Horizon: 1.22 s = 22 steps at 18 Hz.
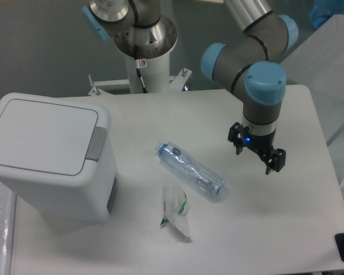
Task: Open the trash can
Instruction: 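Move the open gripper over the clear plastic bottle toward the trash can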
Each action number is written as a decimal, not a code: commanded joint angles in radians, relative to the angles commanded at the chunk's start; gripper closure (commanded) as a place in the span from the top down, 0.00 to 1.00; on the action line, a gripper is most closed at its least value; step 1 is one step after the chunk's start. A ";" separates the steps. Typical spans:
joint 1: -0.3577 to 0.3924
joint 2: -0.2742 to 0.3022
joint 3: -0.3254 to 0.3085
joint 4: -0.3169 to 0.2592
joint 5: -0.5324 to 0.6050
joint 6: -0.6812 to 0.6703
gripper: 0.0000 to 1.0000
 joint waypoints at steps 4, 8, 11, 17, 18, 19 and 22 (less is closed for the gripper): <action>-0.002 0.003 -0.011 0.002 -0.002 -0.003 1.00; -0.028 -0.002 -0.011 0.008 -0.011 -0.093 1.00; -0.046 -0.006 -0.024 0.017 -0.029 -0.139 1.00; -0.060 0.040 -0.060 0.054 -0.191 -0.429 1.00; -0.061 0.055 -0.057 0.054 -0.230 -0.504 1.00; -0.064 0.069 -0.055 0.054 -0.277 -0.579 1.00; -0.115 0.130 -0.025 0.052 -0.415 -0.748 1.00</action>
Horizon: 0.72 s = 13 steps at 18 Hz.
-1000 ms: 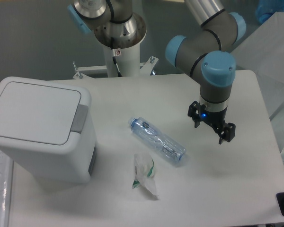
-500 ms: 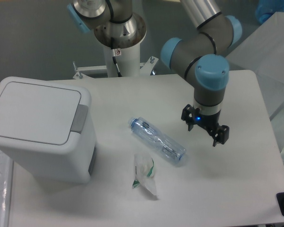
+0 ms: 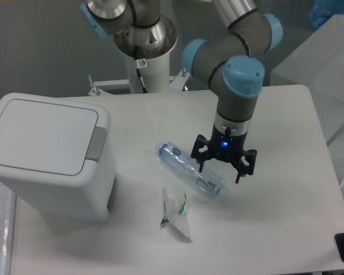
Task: Open the trash can
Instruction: 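Move the open gripper over the clear plastic bottle toward the trash can, then swing the gripper toward the white trash can's lid edge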
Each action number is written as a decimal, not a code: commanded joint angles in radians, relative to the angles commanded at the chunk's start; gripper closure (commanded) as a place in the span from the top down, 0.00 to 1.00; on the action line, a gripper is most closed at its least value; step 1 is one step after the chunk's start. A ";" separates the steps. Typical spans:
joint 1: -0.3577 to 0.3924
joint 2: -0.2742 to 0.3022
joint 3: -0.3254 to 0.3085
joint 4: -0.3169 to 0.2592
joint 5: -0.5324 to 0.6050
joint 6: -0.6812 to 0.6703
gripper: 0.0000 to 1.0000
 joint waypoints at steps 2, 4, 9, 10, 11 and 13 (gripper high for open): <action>-0.032 0.019 0.006 0.002 -0.031 0.001 1.00; -0.048 0.039 0.026 0.000 -0.095 -0.002 1.00; -0.069 0.098 0.042 0.000 -0.165 -0.051 1.00; -0.075 0.108 0.042 0.000 -0.165 -0.056 1.00; -0.080 0.117 0.042 0.000 -0.166 -0.056 1.00; -0.094 0.131 0.037 0.000 -0.168 -0.057 1.00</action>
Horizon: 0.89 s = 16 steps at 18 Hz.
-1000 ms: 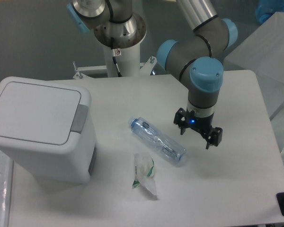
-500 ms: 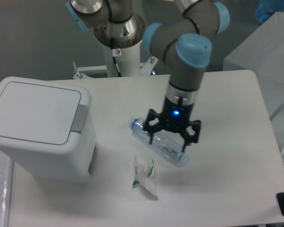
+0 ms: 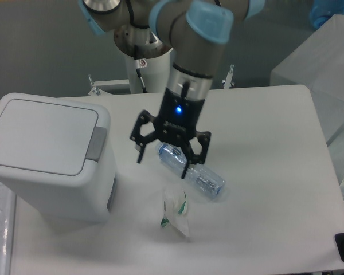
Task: Open the trash can
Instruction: 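Swing the gripper toward the white trash can's lid edge, then push the gripper against the lid to flip it open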
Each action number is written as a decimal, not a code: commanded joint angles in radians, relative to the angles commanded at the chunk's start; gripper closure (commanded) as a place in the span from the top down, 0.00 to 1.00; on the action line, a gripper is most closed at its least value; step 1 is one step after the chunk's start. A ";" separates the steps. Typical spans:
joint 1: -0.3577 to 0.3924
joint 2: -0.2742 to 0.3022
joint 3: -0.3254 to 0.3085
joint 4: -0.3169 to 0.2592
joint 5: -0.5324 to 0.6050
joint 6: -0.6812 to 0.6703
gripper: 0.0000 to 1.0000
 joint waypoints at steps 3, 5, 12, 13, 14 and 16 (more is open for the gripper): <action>-0.023 0.008 -0.009 -0.002 0.002 -0.018 1.00; -0.026 0.018 -0.017 -0.003 0.002 -0.032 1.00; -0.052 0.043 -0.075 -0.003 0.014 -0.031 1.00; -0.054 0.038 -0.075 -0.003 0.015 -0.031 1.00; -0.054 0.038 -0.077 -0.003 0.017 -0.034 1.00; -0.054 0.038 -0.081 -0.003 0.017 -0.034 1.00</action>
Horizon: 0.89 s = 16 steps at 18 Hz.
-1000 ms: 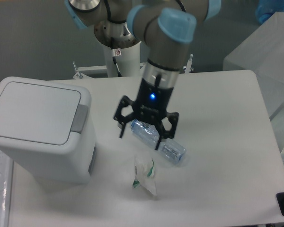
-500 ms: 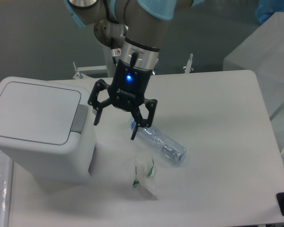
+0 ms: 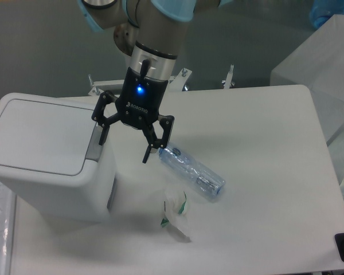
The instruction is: Open the trash can
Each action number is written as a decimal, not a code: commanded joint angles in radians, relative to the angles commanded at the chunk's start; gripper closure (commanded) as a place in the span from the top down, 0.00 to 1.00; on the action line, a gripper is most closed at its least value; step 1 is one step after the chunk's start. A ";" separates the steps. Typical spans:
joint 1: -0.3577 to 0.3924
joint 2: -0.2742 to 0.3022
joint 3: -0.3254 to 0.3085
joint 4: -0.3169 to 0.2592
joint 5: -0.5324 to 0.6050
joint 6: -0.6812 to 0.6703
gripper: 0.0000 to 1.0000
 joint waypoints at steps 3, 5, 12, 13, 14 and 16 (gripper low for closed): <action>0.000 -0.003 -0.006 0.000 0.000 0.000 1.00; -0.003 -0.005 -0.006 0.000 0.000 0.003 1.00; -0.003 -0.009 0.017 0.003 -0.002 0.000 1.00; 0.003 -0.012 0.035 0.003 -0.005 -0.002 1.00; 0.011 -0.014 0.053 0.003 -0.003 -0.002 1.00; 0.061 -0.020 0.077 0.003 -0.003 0.000 1.00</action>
